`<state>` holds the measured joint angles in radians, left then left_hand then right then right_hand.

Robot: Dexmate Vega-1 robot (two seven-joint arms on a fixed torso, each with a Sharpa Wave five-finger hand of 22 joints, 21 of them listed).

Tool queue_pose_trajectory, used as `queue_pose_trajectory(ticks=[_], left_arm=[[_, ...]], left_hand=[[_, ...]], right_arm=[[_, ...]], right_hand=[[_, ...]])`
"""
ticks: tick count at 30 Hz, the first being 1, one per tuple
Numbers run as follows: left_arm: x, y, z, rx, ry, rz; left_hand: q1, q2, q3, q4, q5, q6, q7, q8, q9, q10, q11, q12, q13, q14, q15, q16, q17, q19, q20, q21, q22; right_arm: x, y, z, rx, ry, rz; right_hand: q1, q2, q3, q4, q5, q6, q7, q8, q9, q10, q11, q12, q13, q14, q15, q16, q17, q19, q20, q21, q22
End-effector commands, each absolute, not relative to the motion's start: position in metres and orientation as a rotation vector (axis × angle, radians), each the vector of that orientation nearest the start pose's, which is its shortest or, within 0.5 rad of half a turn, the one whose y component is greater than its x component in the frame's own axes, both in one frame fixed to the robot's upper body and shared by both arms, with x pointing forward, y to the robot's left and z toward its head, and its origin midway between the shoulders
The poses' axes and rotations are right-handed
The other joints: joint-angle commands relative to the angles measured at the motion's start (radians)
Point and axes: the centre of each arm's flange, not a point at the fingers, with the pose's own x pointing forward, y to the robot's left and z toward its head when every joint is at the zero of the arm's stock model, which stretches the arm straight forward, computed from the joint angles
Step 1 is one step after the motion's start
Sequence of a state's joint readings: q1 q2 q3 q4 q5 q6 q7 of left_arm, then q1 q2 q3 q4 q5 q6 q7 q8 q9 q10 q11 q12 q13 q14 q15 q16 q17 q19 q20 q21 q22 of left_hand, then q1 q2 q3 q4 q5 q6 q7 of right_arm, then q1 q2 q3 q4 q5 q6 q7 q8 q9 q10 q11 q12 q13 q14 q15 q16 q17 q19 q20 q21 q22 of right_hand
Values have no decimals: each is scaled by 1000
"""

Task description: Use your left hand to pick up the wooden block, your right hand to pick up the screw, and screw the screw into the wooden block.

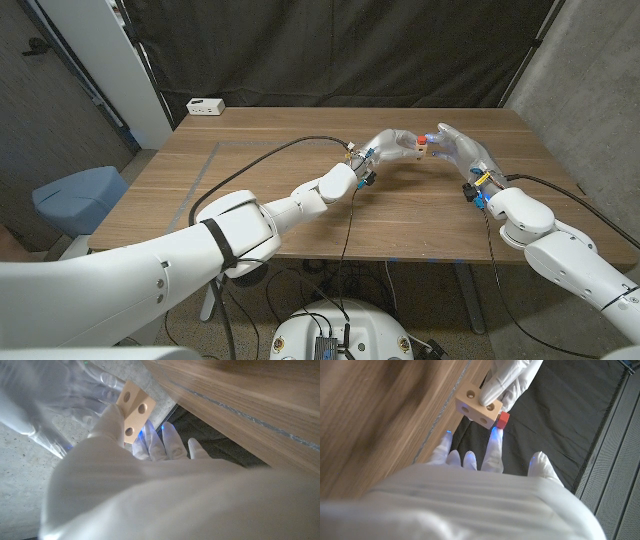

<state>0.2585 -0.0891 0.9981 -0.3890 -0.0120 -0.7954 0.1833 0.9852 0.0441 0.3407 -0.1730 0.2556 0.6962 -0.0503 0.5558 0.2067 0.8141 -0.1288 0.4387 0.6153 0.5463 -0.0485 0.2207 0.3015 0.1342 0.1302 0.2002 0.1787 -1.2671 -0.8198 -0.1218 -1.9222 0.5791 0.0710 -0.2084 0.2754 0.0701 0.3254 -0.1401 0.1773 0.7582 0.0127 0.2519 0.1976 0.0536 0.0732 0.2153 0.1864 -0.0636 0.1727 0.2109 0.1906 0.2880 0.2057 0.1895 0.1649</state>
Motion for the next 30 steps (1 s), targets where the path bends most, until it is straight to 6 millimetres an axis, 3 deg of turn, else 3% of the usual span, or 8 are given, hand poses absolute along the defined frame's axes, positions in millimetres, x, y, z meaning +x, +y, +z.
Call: queue_pose_trajectory(ticks=[1,30], left_arm=[[655,-57,11,621,-915,-584],[651,-58,12,625,-936,-592]], left_hand=[[-14,34,25,20,5,213,-50,8,4,94,-87,58,17,4,-95,3,4,4,-5,2,3],[-13,34,26,20,5,214,-53,8,4,93,-87,59,19,4,-95,3,3,4,-5,2,3]], right_arm=[[519,-325,-24,-187,-578,79],[505,-323,-30,-194,-582,109]], right_hand=[[2,11,4,-6,1,28,2,10,3,14,4,7,2,10,-1,5,2,16,-1,7,3],[6,13,6,-7,1,82,3,16,3,42,-4,5,1,23,-12,3,2,23,-2,1,3]])
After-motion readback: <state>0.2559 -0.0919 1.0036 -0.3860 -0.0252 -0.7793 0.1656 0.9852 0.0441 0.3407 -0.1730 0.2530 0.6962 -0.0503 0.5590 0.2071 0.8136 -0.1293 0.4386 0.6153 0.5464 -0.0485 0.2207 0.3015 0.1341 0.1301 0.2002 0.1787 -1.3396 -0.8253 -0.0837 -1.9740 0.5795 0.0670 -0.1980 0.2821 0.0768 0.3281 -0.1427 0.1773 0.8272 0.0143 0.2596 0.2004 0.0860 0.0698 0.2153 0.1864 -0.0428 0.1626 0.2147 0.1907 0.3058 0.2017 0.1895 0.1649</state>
